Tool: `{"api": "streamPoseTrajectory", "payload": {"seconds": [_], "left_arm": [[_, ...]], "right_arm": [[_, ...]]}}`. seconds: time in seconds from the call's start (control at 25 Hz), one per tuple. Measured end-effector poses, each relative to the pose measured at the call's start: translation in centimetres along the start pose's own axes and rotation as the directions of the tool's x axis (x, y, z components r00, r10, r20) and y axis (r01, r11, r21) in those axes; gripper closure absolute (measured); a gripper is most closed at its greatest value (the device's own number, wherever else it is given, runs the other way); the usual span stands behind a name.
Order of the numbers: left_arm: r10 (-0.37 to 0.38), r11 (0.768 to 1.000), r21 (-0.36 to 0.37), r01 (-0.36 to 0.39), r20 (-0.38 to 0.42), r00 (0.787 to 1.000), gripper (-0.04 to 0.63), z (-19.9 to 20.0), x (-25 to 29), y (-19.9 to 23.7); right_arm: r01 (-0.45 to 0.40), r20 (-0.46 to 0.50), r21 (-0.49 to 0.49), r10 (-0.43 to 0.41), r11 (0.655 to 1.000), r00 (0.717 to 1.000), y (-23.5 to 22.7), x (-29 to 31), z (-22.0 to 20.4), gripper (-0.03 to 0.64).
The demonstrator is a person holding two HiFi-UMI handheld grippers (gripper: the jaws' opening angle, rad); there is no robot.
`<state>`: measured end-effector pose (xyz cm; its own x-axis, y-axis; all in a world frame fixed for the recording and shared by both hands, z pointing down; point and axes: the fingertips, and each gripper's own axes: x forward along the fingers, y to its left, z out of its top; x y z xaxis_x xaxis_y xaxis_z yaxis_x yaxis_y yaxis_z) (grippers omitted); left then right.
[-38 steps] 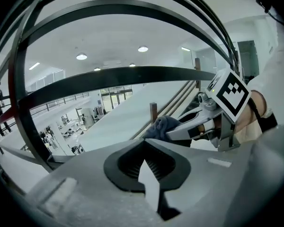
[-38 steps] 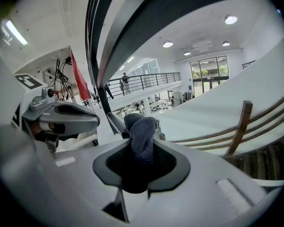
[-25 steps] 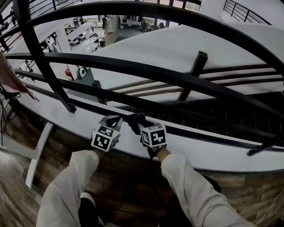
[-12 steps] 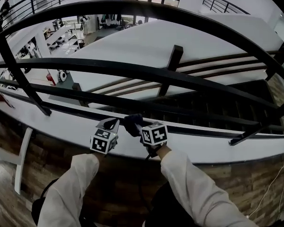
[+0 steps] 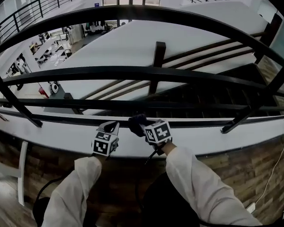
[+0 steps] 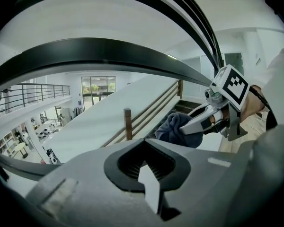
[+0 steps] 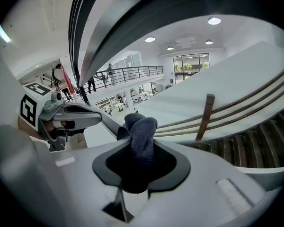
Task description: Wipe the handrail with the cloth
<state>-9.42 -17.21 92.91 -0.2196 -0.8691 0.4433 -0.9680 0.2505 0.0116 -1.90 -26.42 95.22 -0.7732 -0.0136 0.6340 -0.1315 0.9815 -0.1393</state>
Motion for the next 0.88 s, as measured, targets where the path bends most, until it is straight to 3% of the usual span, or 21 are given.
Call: {"api": "streamPoseTrajectory", "payload": {"seconds": [0.44,0.88], "left_arm": [[-0.121,0.99,0.073,0.123,-0.035,0.992,0.597,0.7,4.2,-8.1],[-0.246,0.961,0.109,0.253,-0.071,0.967,0.597,1.9,7.7,-15.8]], "right_arm": [[0.115,0.043,0.049,-0.117,0.992,0.992,-7.5,-5.3,-4.1,0.528],[0.204,0.068,0.072,-0.209,0.976,0.976,-13.1,-9.6,-7.2,0.526]]}}
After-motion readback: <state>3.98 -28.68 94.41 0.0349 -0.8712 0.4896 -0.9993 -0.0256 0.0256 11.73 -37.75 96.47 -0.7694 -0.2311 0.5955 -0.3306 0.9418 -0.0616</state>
